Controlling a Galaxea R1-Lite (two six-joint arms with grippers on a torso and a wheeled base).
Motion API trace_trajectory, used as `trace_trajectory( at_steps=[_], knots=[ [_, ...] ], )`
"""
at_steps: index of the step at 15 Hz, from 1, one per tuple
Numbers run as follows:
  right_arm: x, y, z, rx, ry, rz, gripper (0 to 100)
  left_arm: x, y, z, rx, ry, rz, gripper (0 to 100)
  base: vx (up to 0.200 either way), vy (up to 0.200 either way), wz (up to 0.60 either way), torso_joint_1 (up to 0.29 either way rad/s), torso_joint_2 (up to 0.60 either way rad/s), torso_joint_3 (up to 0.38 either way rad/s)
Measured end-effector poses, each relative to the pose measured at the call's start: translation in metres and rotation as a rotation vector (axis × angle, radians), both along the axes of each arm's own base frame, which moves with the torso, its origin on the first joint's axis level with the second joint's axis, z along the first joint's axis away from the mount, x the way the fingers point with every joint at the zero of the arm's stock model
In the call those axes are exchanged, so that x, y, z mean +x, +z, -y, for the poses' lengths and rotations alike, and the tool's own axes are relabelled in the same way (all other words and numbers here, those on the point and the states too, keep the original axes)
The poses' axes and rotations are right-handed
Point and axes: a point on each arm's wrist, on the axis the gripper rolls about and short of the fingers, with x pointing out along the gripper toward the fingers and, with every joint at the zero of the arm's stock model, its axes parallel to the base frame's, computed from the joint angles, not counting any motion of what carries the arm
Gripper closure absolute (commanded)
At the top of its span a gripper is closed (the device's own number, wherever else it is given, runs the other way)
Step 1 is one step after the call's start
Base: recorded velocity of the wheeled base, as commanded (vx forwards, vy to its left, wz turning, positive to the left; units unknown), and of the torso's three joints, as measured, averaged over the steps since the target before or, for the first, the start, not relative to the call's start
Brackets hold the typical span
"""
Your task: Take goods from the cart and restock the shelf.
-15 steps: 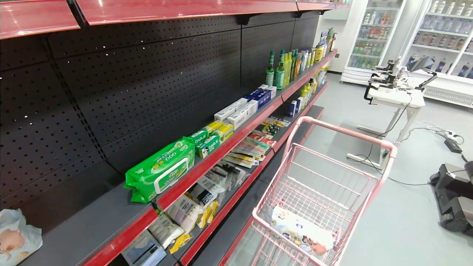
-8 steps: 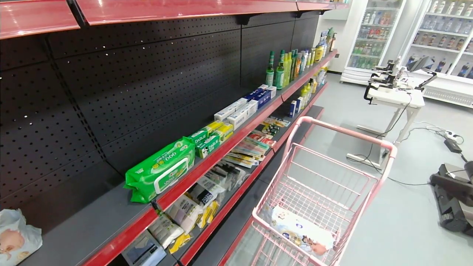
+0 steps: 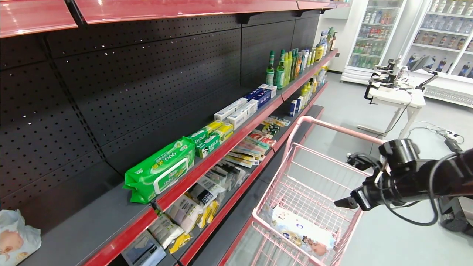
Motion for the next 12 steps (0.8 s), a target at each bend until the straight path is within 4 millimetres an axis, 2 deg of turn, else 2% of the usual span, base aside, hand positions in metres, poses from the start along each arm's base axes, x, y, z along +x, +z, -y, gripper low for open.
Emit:
trace_trajectory(
  at_steps=[2,4,6,8,12],
  knots=[
    [0.019,-0.033,-0.008,-0.015,0.070,-0.030,0,0.000,0.000,0.000,0.000,0.000,0.000,0,0.000,0.000,0.00,0.000,0.00,0.000],
    [0.028,-0.055,-0.014,-0.027,0.083,-0.049,0,0.000,0.000,0.000,0.000,0.000,0.000,0,0.000,0.000,0.00,0.000,0.00,0.000],
    [0.030,-0.068,-0.017,-0.028,0.094,-0.066,0,0.000,0.000,0.000,0.000,0.000,0.000,0,0.000,0.000,0.00,0.000,0.00,0.000],
    [0.029,-0.080,-0.030,-0.030,0.132,-0.079,0,0.000,0.000,0.000,0.000,0.000,0.000,0,0.000,0.000,0.00,0.000,0.00,0.000],
    [0.029,-0.090,-0.037,-0.045,0.157,-0.101,0,0.000,0.000,0.000,0.000,0.000,0.000,0,0.000,0.000,0.00,-0.016,0.01,0.012]
  ],
)
